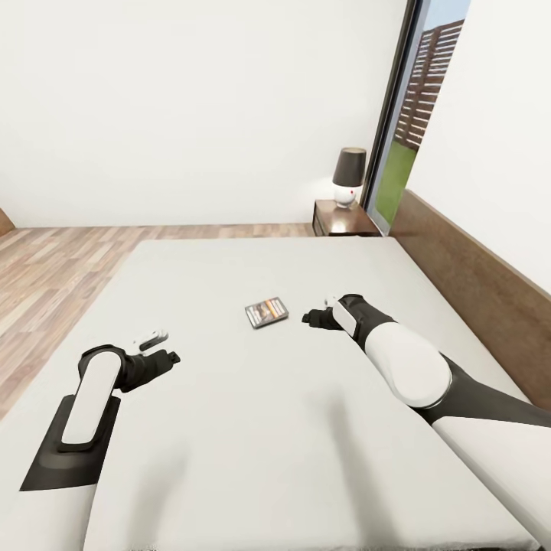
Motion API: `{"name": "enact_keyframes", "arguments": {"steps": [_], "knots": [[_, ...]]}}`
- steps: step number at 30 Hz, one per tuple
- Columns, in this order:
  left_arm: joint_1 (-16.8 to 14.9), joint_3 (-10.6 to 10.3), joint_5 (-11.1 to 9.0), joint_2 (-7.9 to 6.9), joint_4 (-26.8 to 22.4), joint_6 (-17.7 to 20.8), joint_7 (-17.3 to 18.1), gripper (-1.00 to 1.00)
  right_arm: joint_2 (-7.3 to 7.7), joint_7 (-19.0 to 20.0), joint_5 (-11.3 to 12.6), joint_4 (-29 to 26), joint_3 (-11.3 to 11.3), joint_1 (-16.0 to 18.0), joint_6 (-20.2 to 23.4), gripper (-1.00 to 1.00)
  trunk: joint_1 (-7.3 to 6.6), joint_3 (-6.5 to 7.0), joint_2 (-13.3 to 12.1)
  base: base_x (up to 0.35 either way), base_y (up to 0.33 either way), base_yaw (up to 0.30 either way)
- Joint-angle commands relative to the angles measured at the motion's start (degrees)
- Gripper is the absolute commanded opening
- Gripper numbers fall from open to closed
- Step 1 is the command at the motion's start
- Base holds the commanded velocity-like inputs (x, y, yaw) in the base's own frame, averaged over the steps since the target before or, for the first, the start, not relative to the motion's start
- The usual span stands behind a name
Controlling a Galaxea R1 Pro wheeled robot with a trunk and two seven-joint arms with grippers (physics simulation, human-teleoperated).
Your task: In the bedroom, move the book from the bed onto either nightstand, and place the two sandals side by side next to the bed.
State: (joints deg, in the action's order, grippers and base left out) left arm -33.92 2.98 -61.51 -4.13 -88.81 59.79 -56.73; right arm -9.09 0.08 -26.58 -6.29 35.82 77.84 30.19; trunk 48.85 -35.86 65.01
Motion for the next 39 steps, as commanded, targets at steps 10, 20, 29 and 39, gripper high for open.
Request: {"name": "enact_keyframes", "arguments": {"steps": [10,20,29,39], "knots": [[0.0,0.0,-0.9,0.18,0.0,-0.3,-0.3,1.00,-0.05,0.0,-0.5,-0.1,0.5,0.0,0.3,1.00,0.00,-0.95,0.0,0.000,0.000,0.000],[-0.1,0.1,-0.7,0.17,0.0,-2.8,-1.0,1.00,-0.08,0.0,-0.6,-0.1,0.5,0.0,0.3,1.00,0.00,-1.84,0.0,0.000,0.000,0.000],[-0.1,0.2,-0.5,0.09,0.0,-3.3,-1.2,1.00,-0.13,0.0,-0.6,-0.1,0.4,-0.1,0.2,1.00,0.00,-2.61,0.0,0.000,0.000,0.077],[0.0,1.8,-0.4,0.51,0.0,-3.3,-1.2,1.00,-0.07,0.0,-0.6,-0.1,0.4,-0.1,0.1,1.00,0.00,-3.43,0.0,0.000,0.000,0.127]]}}
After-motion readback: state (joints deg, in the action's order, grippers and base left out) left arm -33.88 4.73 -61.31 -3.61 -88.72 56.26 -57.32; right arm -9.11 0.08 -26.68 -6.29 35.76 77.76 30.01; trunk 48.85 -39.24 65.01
